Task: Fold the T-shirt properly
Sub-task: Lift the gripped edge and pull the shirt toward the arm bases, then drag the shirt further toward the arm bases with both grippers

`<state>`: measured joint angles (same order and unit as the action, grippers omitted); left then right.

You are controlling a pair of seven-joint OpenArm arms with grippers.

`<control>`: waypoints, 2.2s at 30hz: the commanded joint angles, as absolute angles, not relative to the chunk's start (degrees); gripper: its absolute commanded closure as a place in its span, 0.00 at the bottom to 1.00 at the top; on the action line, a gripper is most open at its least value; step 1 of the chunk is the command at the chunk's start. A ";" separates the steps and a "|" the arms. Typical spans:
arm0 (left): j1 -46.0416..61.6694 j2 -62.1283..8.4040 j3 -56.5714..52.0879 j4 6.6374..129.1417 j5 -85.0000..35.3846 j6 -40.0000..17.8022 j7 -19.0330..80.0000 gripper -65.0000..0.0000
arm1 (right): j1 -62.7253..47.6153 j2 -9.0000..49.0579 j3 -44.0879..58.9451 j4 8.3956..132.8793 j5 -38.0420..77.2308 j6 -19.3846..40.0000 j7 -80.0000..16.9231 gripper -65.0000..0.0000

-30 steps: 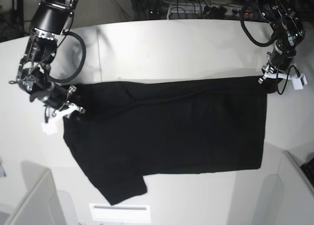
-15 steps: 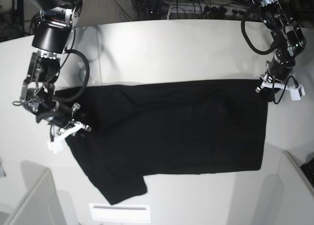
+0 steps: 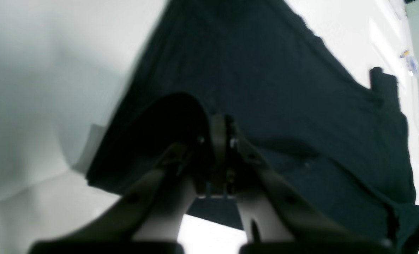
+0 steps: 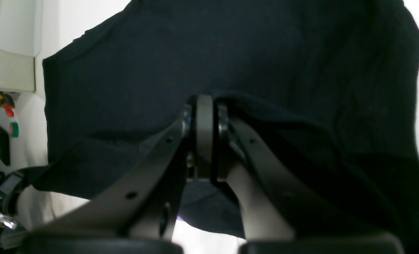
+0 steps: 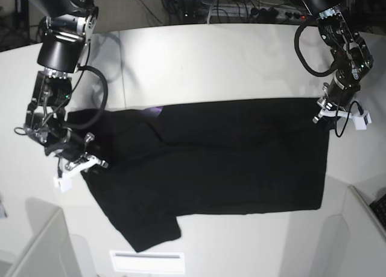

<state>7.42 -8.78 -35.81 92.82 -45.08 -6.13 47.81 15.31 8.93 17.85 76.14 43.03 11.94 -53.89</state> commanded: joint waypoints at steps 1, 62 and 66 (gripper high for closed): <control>6.29 -10.24 -36.00 93.67 -45.93 -6.64 46.81 1.00 | 16.84 9.54 17.89 76.26 44.00 12.53 -51.74 1.00; 6.90 -7.25 -47.43 82.77 -46.02 -13.93 46.73 0.10 | -13.85 -0.75 25.01 100.18 44.44 -10.15 -34.42 0.44; 5.41 -7.25 -47.43 80.48 -46.02 -13.93 46.73 0.10 | -12.53 -0.75 25.01 95.16 44.44 -10.15 -30.02 0.44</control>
